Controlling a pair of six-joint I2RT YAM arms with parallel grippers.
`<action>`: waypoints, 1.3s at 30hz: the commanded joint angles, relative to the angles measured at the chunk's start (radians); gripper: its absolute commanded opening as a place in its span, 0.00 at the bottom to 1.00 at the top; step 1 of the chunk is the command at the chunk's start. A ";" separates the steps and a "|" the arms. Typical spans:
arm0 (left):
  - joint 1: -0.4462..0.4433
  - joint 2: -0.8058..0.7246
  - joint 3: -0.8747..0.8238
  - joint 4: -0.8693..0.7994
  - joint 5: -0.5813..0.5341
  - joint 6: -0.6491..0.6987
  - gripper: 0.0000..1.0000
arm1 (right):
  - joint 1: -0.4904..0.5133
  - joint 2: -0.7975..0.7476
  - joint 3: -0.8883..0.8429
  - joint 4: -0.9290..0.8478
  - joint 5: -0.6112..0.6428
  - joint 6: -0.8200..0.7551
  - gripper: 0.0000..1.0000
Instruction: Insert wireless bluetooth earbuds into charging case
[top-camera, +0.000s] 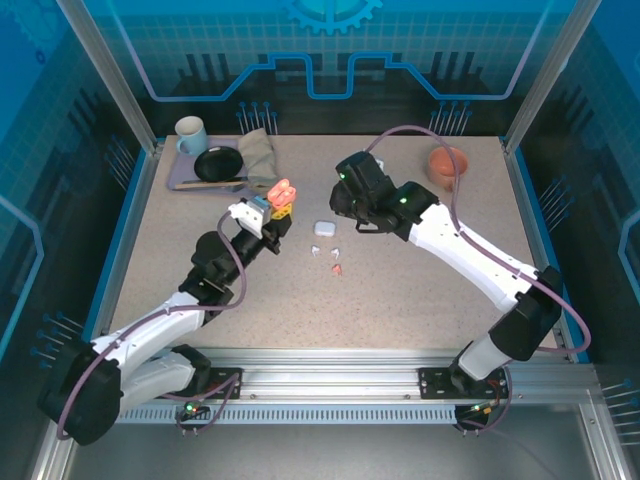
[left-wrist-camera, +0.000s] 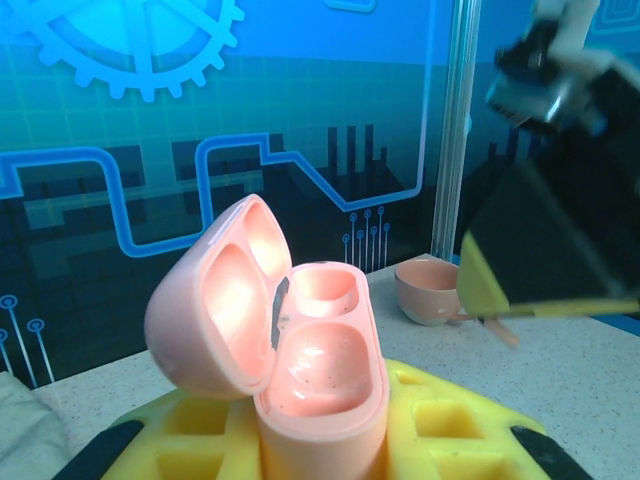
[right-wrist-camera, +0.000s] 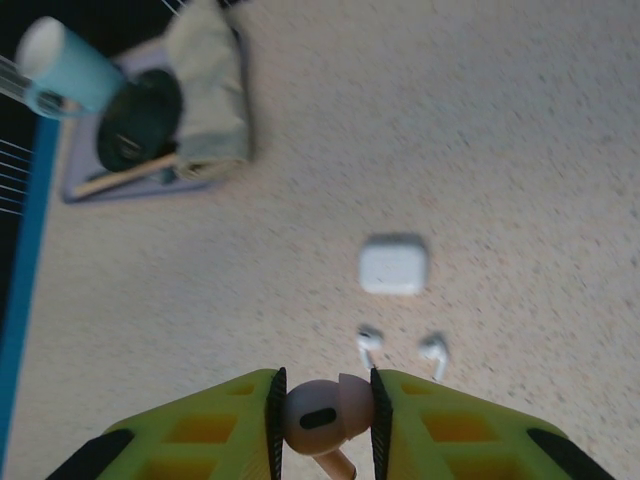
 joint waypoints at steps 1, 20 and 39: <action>0.004 0.022 0.048 0.019 0.025 -0.004 0.00 | 0.002 -0.031 0.053 0.081 -0.017 -0.042 0.30; -0.009 0.165 0.129 0.112 -0.059 -0.038 0.00 | 0.146 -0.042 0.010 0.405 0.086 -0.015 0.31; -0.018 0.170 0.155 0.113 -0.078 -0.076 0.00 | 0.217 -0.004 -0.135 0.763 0.144 -0.119 0.32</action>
